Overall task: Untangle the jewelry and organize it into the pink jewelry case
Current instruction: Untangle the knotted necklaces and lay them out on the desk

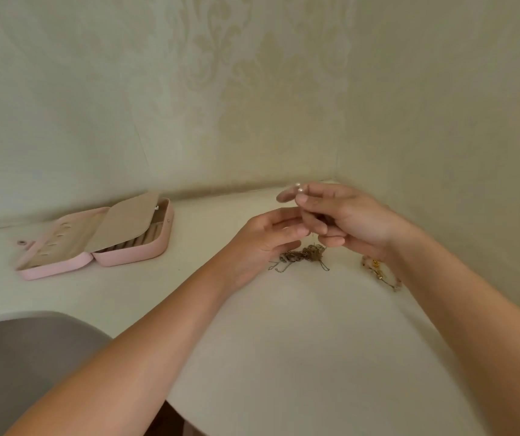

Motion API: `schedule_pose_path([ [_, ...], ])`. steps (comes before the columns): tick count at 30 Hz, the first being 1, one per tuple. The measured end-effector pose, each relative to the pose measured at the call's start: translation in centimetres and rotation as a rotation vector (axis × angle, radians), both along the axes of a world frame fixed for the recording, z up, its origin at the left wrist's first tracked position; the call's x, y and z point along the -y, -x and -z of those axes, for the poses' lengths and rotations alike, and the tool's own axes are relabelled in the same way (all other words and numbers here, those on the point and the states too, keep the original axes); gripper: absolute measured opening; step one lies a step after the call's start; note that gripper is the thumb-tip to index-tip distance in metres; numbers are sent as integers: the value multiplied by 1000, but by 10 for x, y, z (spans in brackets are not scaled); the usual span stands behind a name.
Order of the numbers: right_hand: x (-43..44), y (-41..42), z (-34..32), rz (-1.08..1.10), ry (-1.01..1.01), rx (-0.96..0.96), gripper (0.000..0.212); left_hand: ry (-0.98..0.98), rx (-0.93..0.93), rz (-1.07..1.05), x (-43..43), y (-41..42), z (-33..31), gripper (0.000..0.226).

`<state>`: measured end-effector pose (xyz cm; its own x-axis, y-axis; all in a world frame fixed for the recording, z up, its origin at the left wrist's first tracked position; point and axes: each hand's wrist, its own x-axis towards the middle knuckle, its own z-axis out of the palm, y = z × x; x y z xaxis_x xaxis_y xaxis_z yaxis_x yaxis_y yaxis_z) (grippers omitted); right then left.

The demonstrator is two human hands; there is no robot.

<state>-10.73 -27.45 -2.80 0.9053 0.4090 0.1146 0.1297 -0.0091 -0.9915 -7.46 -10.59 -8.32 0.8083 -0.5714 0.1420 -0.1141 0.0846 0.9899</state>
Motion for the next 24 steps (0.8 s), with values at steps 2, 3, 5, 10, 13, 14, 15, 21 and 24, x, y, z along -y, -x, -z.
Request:
schedule_pose_path([
  [2,0,2,-2,-26,55,13,32,-25,20,11,3,1,0,48],
  [3,1,4,-4,-44,61,11,29,-25,24,-10,4,0,1,54],
  [5,6,7,-9,-89,85,1,26,-54,53,-101,5,-2,3,66],
  [10,12,20,-22,-305,349,-21,31,-217,107,-143,6,-5,5,44],
  [13,13,25,-28,-326,404,-11,31,-78,-11,-49,7,-3,0,37],
  [14,16,23,-30,-264,423,3,29,39,-127,-23,7,-1,-5,31],
  [15,20,19,-30,-159,446,23,25,169,-252,-5,6,0,-10,24],
  [21,30,-8,-7,596,252,26,8,251,-473,80,3,8,-18,34],
  [24,14,-12,3,556,-42,-181,19,218,-481,76,3,9,-18,31],
])
